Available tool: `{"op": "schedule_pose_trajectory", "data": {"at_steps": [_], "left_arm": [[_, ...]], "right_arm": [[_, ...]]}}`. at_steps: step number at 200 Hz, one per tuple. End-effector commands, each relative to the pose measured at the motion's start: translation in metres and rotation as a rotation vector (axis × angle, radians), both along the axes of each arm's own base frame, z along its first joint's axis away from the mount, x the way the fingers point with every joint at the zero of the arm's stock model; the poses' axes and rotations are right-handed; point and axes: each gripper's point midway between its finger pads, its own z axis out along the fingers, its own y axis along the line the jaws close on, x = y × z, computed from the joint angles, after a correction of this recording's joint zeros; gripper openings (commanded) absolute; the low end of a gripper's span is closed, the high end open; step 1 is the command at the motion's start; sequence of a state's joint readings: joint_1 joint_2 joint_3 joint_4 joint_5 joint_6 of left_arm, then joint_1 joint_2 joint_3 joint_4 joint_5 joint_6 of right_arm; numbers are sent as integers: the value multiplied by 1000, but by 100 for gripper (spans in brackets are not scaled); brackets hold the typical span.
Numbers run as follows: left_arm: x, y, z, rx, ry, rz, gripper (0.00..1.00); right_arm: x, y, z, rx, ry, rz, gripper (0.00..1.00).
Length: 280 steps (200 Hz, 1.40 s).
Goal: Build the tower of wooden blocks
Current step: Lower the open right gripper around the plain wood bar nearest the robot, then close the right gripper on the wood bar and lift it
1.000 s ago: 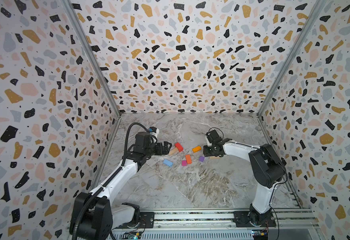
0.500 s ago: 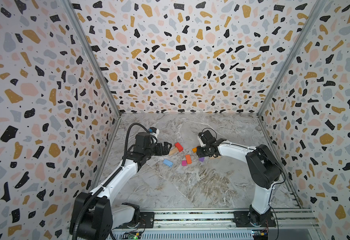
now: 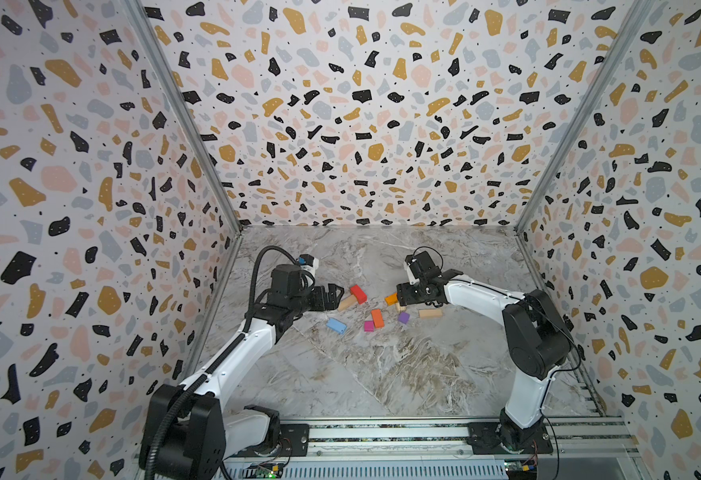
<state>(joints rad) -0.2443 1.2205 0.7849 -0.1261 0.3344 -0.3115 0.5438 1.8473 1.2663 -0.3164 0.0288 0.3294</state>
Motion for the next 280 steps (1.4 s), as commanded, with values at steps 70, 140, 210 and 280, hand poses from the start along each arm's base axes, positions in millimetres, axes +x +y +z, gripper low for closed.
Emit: {"op": "schedule_pose_trajectory", "data": {"at_steps": [70,140,210,280], "left_arm": [[-4,-9,11,-24,-45,-26,100],[-5,-10,11,-16,-47,-28,100],[-5,-11,11,-13,-45,-31,100],[-5,-11,9,-10,-43,-32,100]], "right_arm": [[31,-35,-3,-79,0,-30,99],[28,-48,-22,-120,45,-41,87],[28,-47,-31,-115,57,-34,88],[27,-49,-40,-129,71,-43,82]]}}
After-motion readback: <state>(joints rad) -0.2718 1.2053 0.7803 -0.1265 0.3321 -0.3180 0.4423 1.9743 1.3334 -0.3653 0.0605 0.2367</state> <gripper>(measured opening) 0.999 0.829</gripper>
